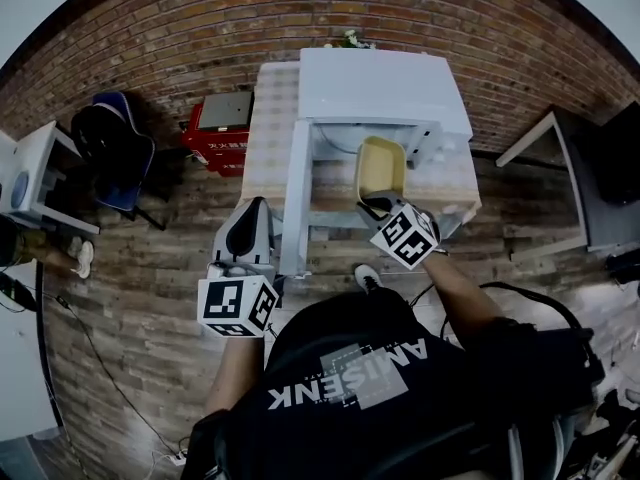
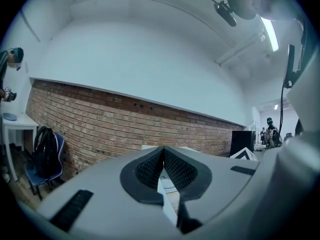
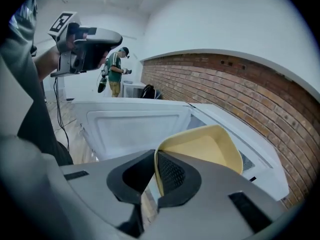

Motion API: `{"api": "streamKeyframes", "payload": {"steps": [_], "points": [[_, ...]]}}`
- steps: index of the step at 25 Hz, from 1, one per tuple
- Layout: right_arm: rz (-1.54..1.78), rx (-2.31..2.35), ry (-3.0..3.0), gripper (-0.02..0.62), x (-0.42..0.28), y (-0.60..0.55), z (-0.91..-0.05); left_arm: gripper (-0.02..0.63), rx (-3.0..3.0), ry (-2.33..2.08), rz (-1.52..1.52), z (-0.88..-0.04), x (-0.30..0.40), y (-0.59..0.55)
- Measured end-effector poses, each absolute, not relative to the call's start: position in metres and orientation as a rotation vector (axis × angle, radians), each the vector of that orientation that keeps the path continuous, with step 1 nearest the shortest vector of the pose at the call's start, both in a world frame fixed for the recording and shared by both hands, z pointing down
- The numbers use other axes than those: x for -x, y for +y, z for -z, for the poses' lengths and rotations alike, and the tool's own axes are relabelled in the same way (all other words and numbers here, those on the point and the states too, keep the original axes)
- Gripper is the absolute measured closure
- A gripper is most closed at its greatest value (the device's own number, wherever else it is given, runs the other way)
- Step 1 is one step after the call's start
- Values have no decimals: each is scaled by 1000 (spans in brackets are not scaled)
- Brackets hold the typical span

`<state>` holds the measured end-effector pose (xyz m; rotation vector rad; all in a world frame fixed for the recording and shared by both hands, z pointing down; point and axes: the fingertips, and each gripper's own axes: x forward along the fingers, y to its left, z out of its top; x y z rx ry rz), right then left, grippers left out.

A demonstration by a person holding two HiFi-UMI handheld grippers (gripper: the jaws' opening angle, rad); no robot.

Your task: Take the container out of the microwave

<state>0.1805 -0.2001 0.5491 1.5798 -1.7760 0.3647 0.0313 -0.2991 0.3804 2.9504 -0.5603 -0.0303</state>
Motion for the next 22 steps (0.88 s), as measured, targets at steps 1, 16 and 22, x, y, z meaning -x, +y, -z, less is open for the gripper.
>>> {"api": "streamKeyframes", "payload": {"steps": [1,16,22], "points": [[-357,-1592,-1775,545,-178,-198,-543,594,-2946,-550,33,-381,-30,-299],[-252,-1773,-1784,545,-158,-178,-462,594,-2936,-458,63,-383,-14,-283],[-185,-1858,-1767,545,-158,-173,-428,594,-2947,-429,60,-384,-11,-281]]}}
